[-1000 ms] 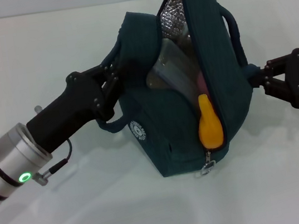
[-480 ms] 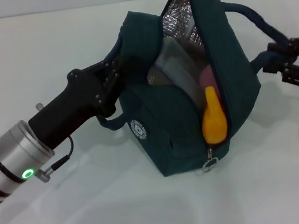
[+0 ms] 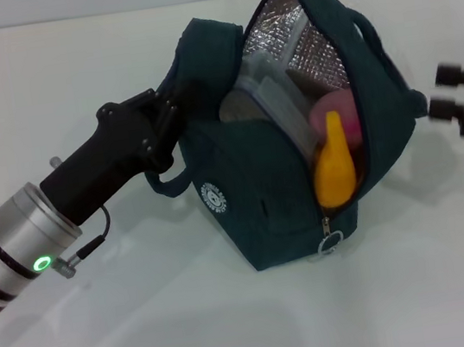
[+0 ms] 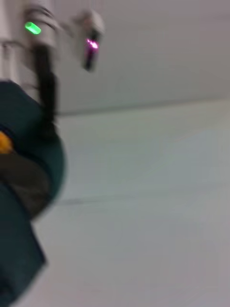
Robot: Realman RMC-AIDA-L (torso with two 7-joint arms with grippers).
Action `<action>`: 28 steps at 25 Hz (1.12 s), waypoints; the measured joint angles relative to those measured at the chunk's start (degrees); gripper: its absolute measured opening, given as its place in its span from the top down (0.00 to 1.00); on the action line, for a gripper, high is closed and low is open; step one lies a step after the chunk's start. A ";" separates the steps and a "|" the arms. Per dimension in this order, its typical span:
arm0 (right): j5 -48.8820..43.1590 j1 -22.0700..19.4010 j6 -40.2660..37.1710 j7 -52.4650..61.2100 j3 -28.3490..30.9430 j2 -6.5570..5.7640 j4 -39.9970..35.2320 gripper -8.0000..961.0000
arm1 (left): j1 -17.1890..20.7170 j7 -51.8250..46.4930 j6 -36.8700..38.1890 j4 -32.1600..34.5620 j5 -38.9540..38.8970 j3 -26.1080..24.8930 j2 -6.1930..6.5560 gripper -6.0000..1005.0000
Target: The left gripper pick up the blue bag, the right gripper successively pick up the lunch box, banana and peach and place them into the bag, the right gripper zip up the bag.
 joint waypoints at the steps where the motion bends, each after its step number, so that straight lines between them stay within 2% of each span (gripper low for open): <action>1: -1.49 -0.06 -0.37 0.45 0.12 -0.05 -1.15 0.58 | 0.00 0.00 -0.06 0.00 -0.01 0.02 0.00 0.94; 6: -3.59 -0.17 -4.31 0.56 -0.86 0.26 -2.94 0.58 | -0.06 0.00 -0.40 -0.03 -0.04 0.11 0.00 0.94; 11: -4.97 1.75 -11.12 0.69 -6.56 0.25 -3.81 0.58 | -1.32 0.00 -0.58 -0.72 -0.06 0.13 0.00 0.93; 13: -5.95 3.36 -11.17 1.56 -8.98 0.56 -4.26 0.58 | -1.39 0.00 -0.59 -0.73 -0.06 0.12 0.00 0.93; 16: -7.66 5.84 -8.85 4.11 -12.16 0.93 -4.97 0.58 | -1.40 0.00 -0.63 -0.74 -0.06 0.11 0.00 0.93; 23: -6.87 9.93 2.41 9.38 -18.07 1.53 -5.64 0.58 | -1.41 0.26 -0.68 -0.73 -0.02 0.09 0.00 0.93; 28: -1.37 9.71 6.88 9.65 -19.84 1.60 -6.25 0.59 | -1.35 0.58 -0.68 -0.73 0.07 0.09 0.00 0.93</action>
